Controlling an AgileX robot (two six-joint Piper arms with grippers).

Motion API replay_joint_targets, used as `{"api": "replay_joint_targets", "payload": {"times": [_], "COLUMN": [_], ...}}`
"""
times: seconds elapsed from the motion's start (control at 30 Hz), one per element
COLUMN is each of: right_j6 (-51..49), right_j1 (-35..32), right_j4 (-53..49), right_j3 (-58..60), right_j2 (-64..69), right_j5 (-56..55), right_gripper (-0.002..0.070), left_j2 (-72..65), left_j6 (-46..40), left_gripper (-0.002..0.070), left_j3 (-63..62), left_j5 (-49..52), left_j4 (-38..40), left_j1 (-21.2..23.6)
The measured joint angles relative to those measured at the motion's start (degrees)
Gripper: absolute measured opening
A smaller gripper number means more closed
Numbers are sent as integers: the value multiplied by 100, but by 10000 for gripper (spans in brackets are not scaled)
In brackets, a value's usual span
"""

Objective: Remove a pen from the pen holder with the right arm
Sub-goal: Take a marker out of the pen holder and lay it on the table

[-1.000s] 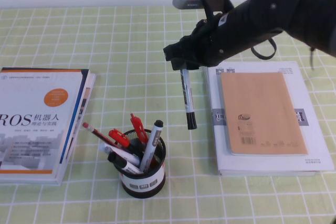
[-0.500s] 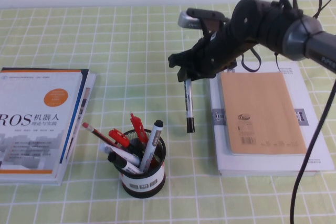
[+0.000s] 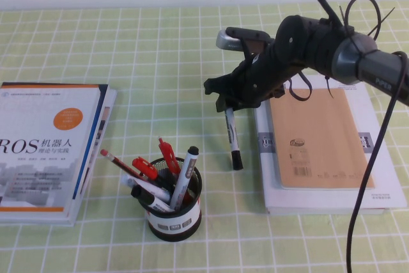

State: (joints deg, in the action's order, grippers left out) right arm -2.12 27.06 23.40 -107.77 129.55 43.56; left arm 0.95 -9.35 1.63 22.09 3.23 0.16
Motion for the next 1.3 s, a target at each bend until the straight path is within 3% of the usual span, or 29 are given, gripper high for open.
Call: {"api": "replay_joint_targets", "payload": {"times": [0.2,0.43,0.53,0.7,0.8,1.3], "right_j6": [-70,-144,-144,-132,-17,177], "right_j1": [0,0,75,308,368,409], "right_j4": [-10,-139,-396,-720,-750,-684], "right_j3": [0,26,268,1248,2010,5642], "right_j2": [36,-164,-652,-2076,-2973,-7031], "right_j5": [0,257,343,232,220,41], "right_gripper": [267,302,261,76,12,-12], "left_j2": [0,0,0,0,0,0], "left_j6": [0,0,0,0,0,0], "left_gripper": [-6,-6,-6,-6,-6,-6], "left_j3": [0,0,0,0,0,0], "left_j5": [0,0,0,0,0,0], "left_j4": [0,0,0,0,0,0], "left_j1": [0,0,0,0,0,0]}}
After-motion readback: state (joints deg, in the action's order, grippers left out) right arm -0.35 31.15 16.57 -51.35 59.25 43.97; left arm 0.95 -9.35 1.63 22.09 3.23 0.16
